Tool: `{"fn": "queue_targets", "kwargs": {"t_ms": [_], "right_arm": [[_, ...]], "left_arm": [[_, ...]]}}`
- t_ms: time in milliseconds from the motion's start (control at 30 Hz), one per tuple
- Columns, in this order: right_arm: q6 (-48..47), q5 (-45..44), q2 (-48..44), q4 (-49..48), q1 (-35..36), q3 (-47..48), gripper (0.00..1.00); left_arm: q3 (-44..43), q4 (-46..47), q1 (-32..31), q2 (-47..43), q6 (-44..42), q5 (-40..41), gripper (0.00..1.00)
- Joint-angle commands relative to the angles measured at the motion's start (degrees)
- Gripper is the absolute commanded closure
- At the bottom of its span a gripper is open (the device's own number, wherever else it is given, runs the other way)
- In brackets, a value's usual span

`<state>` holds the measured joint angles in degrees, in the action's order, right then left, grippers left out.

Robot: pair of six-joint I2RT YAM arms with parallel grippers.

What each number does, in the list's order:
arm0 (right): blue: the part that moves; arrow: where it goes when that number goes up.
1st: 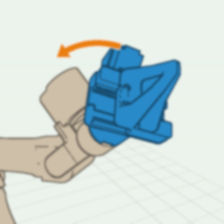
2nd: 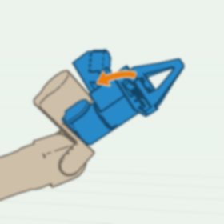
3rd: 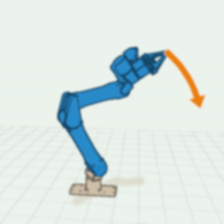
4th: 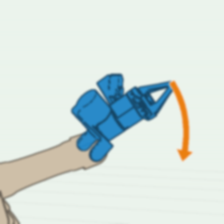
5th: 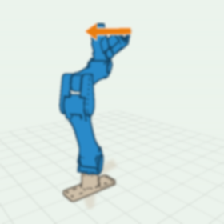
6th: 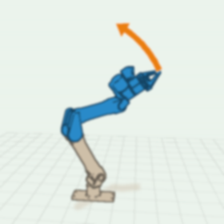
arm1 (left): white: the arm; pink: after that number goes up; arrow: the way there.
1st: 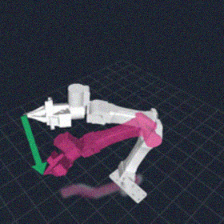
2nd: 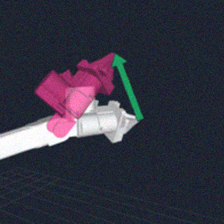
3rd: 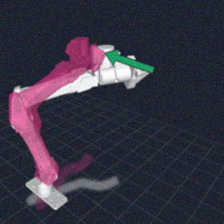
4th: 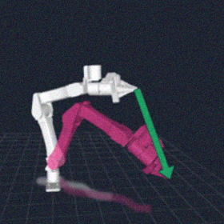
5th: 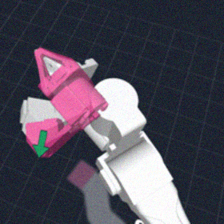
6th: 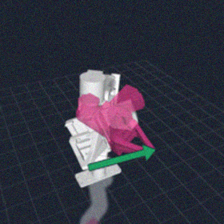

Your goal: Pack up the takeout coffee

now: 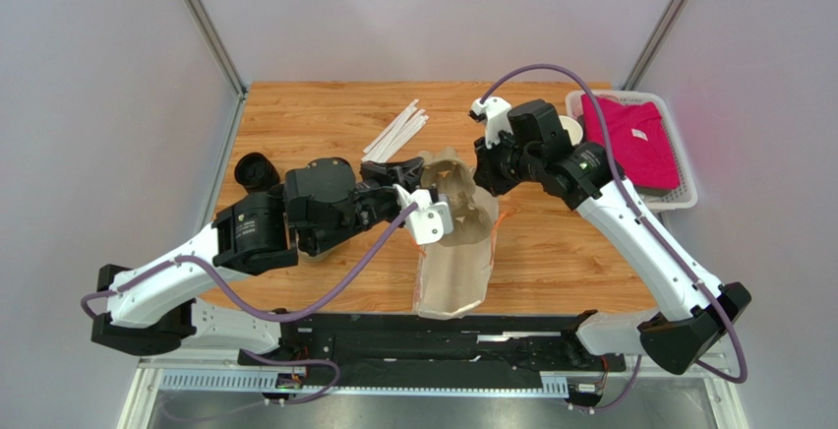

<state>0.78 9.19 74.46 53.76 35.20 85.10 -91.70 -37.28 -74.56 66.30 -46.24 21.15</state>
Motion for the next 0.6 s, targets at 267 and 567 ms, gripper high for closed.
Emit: {"fn": "queue_targets", "kwargs": {"t_ms": [267, 567], "right_arm": [[0.44, 1.71, -0.98, -3.13, 0.22, 1.12, 1.0], [2.39, 1.36, -1.24, -3.13, 1.01, -0.64, 1.0]], "left_arm": [[0.2, -3.33, -0.32, -2.41, -2.01, -3.21, 1.0], [9.08, 2.65, -0.93, -1.44, -5.79, -5.76, 1.0]]}}
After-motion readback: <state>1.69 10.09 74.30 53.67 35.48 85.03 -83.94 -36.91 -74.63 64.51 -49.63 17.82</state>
